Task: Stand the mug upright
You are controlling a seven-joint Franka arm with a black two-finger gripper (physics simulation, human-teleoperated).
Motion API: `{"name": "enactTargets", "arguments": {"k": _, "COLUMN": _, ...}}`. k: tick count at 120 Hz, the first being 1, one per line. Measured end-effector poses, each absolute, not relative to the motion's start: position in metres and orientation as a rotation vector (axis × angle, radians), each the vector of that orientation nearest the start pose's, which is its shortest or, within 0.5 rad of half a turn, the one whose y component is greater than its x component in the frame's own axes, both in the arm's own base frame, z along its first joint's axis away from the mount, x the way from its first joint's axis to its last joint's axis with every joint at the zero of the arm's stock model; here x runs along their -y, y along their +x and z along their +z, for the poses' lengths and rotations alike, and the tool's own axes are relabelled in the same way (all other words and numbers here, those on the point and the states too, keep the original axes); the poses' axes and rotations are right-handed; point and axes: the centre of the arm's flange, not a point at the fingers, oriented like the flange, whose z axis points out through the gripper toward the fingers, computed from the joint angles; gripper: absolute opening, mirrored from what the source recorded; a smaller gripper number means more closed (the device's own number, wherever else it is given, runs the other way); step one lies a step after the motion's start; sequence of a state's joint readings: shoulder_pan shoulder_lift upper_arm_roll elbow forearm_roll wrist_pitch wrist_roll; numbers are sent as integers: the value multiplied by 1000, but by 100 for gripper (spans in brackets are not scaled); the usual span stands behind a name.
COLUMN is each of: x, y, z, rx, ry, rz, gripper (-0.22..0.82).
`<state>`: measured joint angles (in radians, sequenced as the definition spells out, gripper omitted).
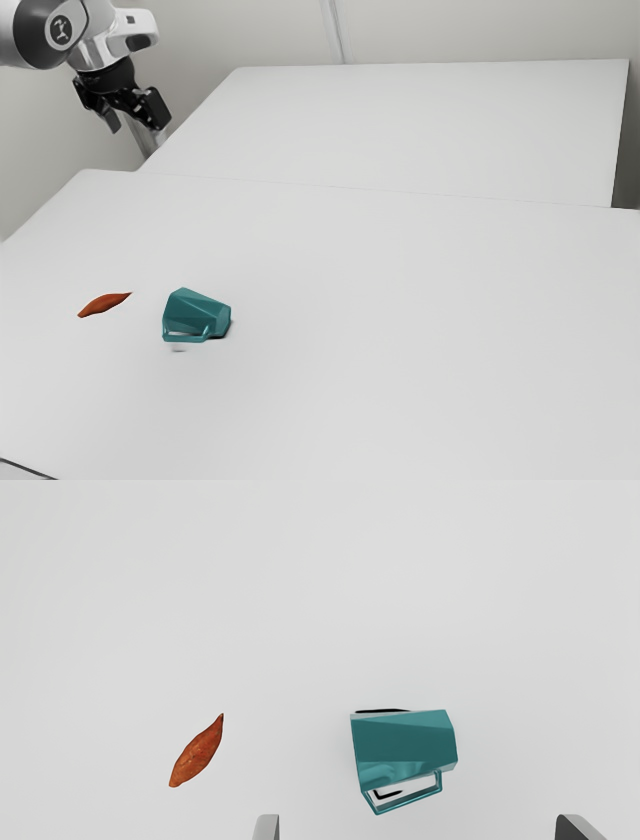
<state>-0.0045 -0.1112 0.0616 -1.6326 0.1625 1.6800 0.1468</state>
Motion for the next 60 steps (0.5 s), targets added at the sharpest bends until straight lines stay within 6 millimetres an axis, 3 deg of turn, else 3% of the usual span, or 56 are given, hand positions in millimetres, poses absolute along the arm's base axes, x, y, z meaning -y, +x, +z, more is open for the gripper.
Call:
{"name": "enactTargets", "arguments": {"k": 48, "x": -55, "y": 524, "z": 654, "rx": -101, "ry": -3004, "rz": -188, "gripper": 60}}
{"name": "enactTargets", "arguments": {"k": 60, "x": -94, "y": 516, "z": 631, "rx": 53, "ry": -3105, "rz": -132, "gripper": 60}}
